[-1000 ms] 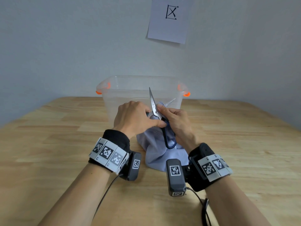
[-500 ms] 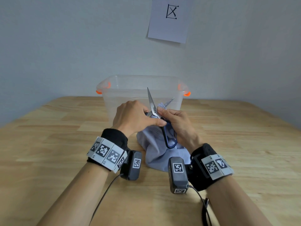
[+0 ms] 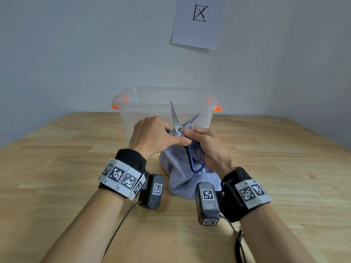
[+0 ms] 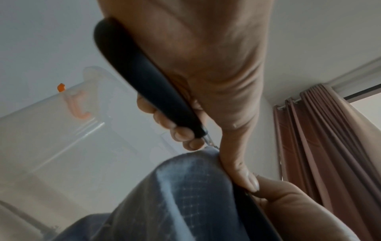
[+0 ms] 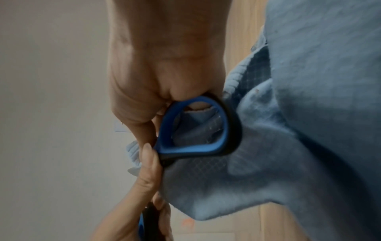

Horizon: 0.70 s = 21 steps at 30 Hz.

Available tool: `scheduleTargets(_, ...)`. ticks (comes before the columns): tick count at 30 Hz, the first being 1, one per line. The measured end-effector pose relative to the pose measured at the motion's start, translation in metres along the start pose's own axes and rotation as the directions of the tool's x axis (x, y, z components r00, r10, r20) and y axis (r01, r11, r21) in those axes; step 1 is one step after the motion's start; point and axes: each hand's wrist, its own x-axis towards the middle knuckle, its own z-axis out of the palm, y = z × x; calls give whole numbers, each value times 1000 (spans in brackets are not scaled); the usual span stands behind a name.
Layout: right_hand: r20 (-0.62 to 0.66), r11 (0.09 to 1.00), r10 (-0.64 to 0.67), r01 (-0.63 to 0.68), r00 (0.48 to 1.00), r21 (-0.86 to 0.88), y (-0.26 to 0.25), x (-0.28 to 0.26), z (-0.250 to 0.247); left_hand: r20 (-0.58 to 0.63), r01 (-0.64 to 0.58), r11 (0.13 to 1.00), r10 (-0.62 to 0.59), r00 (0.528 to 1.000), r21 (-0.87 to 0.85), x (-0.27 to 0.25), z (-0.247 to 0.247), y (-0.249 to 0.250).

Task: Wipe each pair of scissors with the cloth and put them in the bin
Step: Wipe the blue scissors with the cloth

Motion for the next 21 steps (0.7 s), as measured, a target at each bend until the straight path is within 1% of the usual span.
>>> scheduleTargets(2,-41,1000,-1,0,999,-10,0,1,3,1,-8,1000,8,1000,4,-1,1,1)
scheduleTargets(6,-125,993,-59,45,990,-107,2,3,4,5,-27,999,26,1000,45,-1,0,5)
scheduleTargets(10,-148,995,-58,44,987,-93,1,2,8,4,-39,998,38,999,52,-2,1,4)
scheduleTargets(13,-85,996,-47,41,995,-80,1,2,5,12,-16,999,15,1000,47,-1,0,4)
scheduleTargets(17,-6,1000,-5,5,1000,29,0,-1,0,7,-5,1000,5,1000,10,0,0,2)
scheduleTargets(19,2,999,0,0,1000,43,0,-2,1,13,-4,1000,4,1000,6,-1,0,0)
scheduleTargets(21,-23,1000,5,-5,1000,20,3,0,1,23,-13,1000,13,1000,8,-1,1,1)
